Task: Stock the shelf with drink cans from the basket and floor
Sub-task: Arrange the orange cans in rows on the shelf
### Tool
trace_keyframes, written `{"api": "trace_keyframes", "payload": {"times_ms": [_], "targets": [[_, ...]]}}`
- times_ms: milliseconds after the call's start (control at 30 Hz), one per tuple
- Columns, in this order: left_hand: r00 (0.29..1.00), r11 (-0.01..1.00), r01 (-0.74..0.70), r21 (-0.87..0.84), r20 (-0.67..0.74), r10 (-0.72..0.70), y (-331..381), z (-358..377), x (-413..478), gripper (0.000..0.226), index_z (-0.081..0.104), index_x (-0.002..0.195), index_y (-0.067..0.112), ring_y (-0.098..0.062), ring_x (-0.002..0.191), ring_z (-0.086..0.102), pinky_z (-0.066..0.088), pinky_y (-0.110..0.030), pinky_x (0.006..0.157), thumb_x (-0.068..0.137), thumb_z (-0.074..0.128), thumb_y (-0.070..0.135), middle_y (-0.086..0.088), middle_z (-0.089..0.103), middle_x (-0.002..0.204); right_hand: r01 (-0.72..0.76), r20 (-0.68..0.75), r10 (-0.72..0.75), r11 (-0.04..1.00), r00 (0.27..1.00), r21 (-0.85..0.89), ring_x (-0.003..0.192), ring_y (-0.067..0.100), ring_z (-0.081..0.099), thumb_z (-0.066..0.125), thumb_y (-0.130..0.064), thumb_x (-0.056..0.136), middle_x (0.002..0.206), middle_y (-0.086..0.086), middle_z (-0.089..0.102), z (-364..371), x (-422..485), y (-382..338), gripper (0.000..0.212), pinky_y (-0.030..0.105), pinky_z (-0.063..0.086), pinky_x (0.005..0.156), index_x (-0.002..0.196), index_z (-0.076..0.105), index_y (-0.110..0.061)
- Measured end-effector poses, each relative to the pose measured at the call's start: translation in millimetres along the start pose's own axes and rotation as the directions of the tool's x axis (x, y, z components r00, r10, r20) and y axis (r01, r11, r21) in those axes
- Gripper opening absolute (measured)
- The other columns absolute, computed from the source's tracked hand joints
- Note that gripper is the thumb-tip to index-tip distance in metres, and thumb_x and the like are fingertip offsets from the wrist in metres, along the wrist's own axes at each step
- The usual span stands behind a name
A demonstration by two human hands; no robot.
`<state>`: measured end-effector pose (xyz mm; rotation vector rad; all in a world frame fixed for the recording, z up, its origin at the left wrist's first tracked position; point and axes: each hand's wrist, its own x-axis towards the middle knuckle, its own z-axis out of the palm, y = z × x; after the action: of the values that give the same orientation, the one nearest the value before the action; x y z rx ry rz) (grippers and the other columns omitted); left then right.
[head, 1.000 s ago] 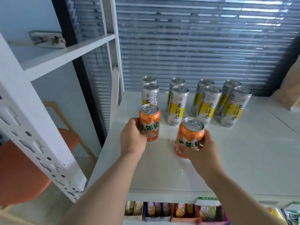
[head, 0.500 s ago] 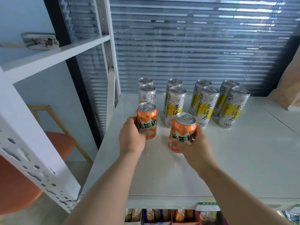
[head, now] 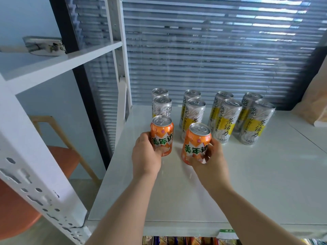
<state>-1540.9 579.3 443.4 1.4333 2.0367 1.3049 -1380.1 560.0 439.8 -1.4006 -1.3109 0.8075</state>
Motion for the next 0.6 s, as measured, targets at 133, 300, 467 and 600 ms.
{"api": "trace_keyframes", "payload": {"times_ms": [133,300,467,600], "targets": [[1.000,1.000,-0.013,0.019,0.003,0.013,-1.5,0.6,0.2,0.050,0.056,0.117,0.014,-0.024,0.106,0.062,0.050,-0.035,0.089,0.074,0.080,0.022,-0.005,0.065,0.117,-0.029,0.008,0.030,0.999,1.000,-0.021,0.088,0.004,0.061,0.084,-0.015,0.070,0.090,-0.028,0.056,8.3,10.5,-4.3,0.068,0.024,0.048,0.079,0.123,0.045,-0.029],[1.000,1.000,-0.010,0.022,0.008,0.010,-1.0,-0.4,1.3,0.052,0.056,0.117,0.013,-0.025,0.106,0.062,0.048,-0.033,0.088,0.073,0.081,0.021,-0.006,0.065,0.116,-0.033,0.034,0.036,0.997,0.999,-0.065,0.092,0.009,0.059,0.081,-0.012,0.074,0.094,-0.022,0.057,8.9,15.0,-3.0,0.066,0.018,0.043,0.071,0.127,0.044,-0.025],[1.000,1.000,0.001,0.016,0.003,-0.001,0.4,-0.2,0.0,0.051,0.056,0.117,0.012,-0.025,0.105,0.061,0.046,-0.031,0.086,0.073,0.081,0.019,-0.006,0.065,0.116,-0.038,0.052,0.043,0.996,0.998,-0.083,0.094,0.010,0.058,0.080,-0.010,0.074,0.095,-0.020,0.056,9.3,19.1,-3.6,0.065,0.013,0.041,0.066,0.126,0.043,-0.023],[1.000,1.000,-0.004,0.022,0.002,0.004,-0.5,-0.2,0.2,0.052,0.055,0.119,0.013,-0.024,0.106,0.061,0.046,-0.030,0.087,0.074,0.080,0.020,-0.006,0.064,0.117,-0.038,0.065,0.044,0.995,0.997,-0.094,0.095,0.009,0.059,0.080,-0.009,0.074,0.092,-0.025,0.054,11.8,21.8,-4.4,0.066,0.012,0.042,0.067,0.126,0.043,-0.024]]}}
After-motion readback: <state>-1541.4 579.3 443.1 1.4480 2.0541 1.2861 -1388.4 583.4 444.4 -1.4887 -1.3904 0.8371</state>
